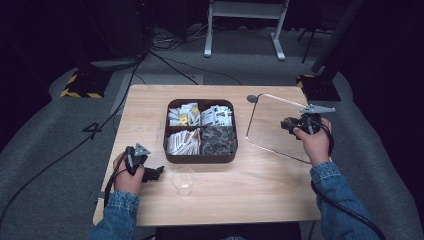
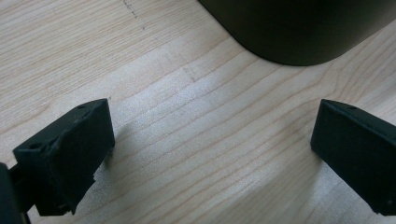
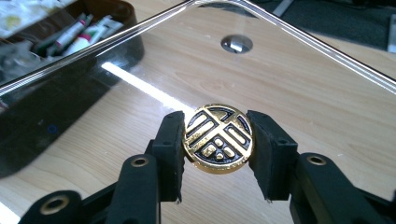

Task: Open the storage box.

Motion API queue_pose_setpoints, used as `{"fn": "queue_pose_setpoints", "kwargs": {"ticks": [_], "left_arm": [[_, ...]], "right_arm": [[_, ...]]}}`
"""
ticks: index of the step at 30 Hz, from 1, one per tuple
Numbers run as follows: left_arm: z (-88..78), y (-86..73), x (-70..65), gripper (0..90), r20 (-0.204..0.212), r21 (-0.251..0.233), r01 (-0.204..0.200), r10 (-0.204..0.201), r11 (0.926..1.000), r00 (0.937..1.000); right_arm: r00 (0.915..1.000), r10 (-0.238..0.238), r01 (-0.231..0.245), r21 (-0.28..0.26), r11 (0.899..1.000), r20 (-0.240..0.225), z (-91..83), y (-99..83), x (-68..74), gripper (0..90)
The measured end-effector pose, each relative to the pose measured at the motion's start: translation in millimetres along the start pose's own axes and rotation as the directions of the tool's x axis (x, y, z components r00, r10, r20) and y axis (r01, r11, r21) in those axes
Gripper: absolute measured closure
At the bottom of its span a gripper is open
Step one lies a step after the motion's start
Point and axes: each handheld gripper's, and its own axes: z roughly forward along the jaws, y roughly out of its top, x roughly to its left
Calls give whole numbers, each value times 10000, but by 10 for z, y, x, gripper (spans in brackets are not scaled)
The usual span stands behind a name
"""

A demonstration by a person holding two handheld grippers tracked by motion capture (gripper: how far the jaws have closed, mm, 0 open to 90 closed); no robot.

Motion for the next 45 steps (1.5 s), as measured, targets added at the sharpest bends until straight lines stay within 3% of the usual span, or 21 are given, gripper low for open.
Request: {"fn": "queue_pose_setpoints", "kwargs": {"ticks": [4, 12, 30, 38, 42, 45], "left_arm": [[3, 5, 0, 0, -33, 11, 24, -24, 10000, 10000], [4, 6, 0, 0, -48, 9, 37, -37, 10000, 10000], [8, 9, -4, 0, -77, 7, 103, -103, 9999, 9999], [8, 9, -5, 0, -80, 9, 105, -104, 9999, 9999], [8, 10, -4, 0, -86, 15, 90, -89, 10000, 9999], [12, 15, -3, 0, -57, 20, 87, -87, 10000, 9999]], "right_arm": [[9996, -66, 66, -3, 10000, 277, 49, -94, -30, 585], [9989, 218, -235, 405, 9989, 418, 177, -255, -108, 585], [9936, 1022, -1060, 832, 9909, 482, 366, -548, -215, 585], [9942, 901, -963, 1122, 9890, 588, 438, -614, -203, 583], [9917, 1183, -1222, 845, 9889, 494, 448, -646, -212, 583], [9925, 1117, -1155, 826, 9899, 493, 446, -652, -212, 583]]}}
